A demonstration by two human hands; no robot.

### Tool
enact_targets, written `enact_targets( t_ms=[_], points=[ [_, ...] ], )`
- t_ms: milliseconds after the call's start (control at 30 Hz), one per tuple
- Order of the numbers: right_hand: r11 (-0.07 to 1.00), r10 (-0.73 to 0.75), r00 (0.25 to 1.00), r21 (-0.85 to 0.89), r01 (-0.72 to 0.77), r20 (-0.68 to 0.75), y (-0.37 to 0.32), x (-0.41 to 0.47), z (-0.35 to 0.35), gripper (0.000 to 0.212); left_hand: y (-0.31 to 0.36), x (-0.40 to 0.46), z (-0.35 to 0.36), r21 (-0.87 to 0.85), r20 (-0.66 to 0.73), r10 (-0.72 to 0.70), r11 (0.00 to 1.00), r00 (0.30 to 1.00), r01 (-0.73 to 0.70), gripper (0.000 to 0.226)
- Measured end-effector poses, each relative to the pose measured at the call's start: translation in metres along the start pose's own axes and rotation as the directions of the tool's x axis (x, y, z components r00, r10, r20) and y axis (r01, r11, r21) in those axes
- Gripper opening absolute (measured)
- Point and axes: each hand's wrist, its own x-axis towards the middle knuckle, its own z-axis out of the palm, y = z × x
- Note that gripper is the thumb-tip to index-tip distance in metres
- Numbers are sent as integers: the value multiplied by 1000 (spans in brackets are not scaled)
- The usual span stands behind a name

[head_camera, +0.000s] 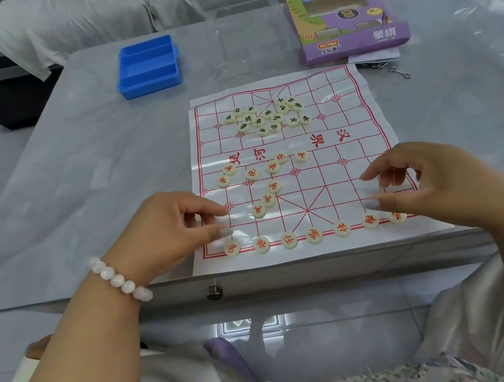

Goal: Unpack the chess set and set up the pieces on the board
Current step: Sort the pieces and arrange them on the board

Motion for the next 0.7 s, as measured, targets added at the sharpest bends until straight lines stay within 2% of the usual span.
enact_targets(
  t_ms=[167,333,500,700],
  points=[
    [1000,10,1000,-15,-10,17,-7,3,3,52,-1,11,6,18,-111,6,1000,994,-4,13],
    [997,16,999,-80,-13,35,-17,13,8,23,-2,20,10,22,-207,-2,1000,978,7,15],
    [992,0,999,-129,6,41,-33,26,13,19,-6,30,12,54,-352,-21,998,936,43,19],
    [982,-13,997,-186,26,73,-47,48,24,23,-4,43,16,80,-337,-67,992,939,99,26]
  ],
)
